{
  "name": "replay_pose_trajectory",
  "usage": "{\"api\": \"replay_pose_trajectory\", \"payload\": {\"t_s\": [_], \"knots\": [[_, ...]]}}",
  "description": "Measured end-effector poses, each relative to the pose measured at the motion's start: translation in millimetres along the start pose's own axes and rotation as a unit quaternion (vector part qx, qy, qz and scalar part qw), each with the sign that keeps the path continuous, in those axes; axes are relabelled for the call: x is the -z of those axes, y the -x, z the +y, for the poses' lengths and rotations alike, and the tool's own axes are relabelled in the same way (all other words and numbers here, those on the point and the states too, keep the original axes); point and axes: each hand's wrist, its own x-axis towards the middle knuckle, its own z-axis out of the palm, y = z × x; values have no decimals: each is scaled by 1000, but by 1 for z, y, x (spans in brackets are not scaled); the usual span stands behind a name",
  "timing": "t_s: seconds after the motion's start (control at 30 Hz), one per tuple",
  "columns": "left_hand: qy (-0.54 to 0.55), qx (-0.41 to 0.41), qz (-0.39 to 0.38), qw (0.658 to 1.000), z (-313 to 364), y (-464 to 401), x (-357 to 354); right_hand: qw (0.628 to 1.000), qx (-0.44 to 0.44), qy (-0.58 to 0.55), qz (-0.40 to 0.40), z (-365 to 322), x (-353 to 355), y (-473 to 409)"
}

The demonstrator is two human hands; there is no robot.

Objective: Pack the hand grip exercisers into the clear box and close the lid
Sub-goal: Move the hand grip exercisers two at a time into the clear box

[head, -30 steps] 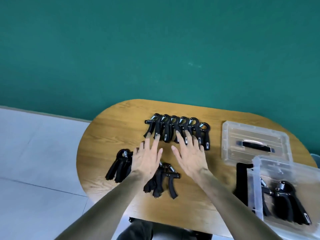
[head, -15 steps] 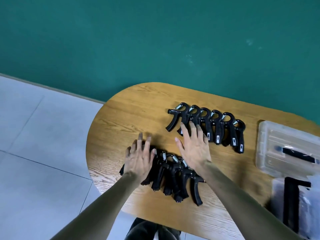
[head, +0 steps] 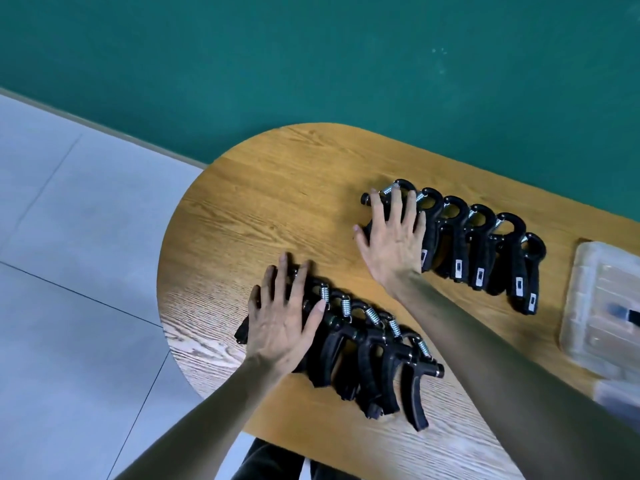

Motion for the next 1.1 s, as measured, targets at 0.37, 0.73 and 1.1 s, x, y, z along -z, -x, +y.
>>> {"api": "replay_pose_trajectory", "payload": {"t_s": [0.37,0.73,1.1], "knots": [[24,-17,-4,1000,-28,24,3,999,-4,11,-31,-16,-12,-1],[-47,-43,21,998,-39,22,-3,998,-38,30,-39,-24,-12,2],[-34,-34,25,999,-40,18,-1,998,-19,58,-13,-12,-20,25]]}}
